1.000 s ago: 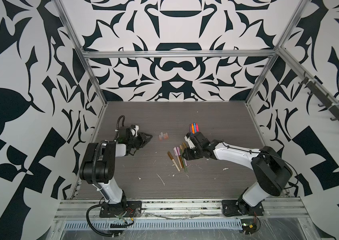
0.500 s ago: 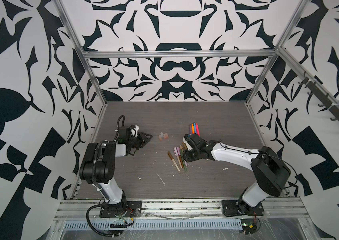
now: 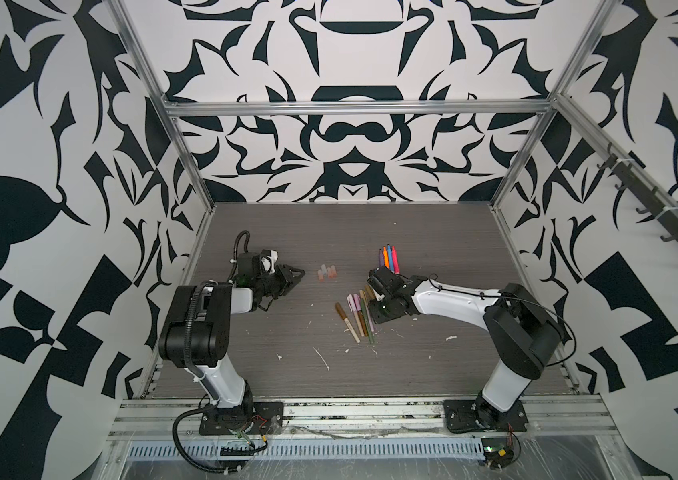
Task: Open the pen caps
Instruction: 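Lift the tan pen toward the left gripper while the left gripper reaches over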
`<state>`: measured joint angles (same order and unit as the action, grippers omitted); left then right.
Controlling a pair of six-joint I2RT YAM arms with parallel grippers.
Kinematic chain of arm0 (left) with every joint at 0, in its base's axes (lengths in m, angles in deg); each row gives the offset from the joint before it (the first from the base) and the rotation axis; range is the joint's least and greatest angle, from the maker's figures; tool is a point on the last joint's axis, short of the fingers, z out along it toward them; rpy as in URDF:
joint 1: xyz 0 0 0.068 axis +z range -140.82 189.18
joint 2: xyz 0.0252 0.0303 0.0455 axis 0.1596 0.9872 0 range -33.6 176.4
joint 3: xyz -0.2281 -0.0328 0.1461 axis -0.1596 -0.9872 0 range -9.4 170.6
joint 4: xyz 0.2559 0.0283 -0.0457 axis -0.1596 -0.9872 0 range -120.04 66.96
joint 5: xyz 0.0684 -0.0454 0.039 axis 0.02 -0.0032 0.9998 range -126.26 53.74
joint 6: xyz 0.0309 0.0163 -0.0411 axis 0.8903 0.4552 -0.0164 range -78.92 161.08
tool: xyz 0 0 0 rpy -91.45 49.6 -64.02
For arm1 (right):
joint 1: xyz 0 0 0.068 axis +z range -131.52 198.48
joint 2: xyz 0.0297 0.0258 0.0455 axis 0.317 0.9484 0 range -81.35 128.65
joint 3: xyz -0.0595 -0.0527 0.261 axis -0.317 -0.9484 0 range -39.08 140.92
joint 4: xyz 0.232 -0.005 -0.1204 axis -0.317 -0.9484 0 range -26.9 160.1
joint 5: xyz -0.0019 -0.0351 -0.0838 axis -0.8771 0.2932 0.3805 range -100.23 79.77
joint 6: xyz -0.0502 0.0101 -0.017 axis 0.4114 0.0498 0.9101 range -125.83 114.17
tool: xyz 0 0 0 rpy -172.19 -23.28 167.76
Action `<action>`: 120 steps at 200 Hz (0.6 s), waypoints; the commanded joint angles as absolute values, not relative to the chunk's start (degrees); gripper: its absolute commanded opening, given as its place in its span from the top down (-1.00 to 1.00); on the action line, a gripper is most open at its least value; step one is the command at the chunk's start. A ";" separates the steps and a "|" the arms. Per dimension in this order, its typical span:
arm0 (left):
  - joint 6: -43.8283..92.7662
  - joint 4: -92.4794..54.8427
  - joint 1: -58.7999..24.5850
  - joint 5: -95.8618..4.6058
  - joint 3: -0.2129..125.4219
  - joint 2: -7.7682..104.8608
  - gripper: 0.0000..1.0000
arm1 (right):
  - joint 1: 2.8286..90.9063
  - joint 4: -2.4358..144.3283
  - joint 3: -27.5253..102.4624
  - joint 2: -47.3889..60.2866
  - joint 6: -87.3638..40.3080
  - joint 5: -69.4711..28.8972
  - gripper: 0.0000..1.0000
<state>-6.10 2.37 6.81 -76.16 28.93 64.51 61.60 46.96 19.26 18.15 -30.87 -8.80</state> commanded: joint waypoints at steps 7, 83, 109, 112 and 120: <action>-6.50 2.27 6.98 -76.51 29.02 65.19 0.26 | 61.55 45.50 21.21 19.83 -29.67 -7.33 0.36; -6.39 2.10 6.94 -74.98 27.99 63.53 0.27 | 61.54 45.68 19.06 17.70 -29.72 -7.29 0.82; -5.88 2.70 6.83 -72.71 25.63 60.11 0.27 | 61.60 45.97 15.80 11.56 -29.81 -7.79 0.87; -5.86 2.78 6.89 -72.46 25.37 59.83 0.27 | 61.56 46.10 15.38 10.88 -29.81 -8.01 0.87; -5.77 2.88 6.83 -71.81 24.42 58.47 0.27 | 61.59 46.44 13.87 8.11 -29.93 -8.76 0.89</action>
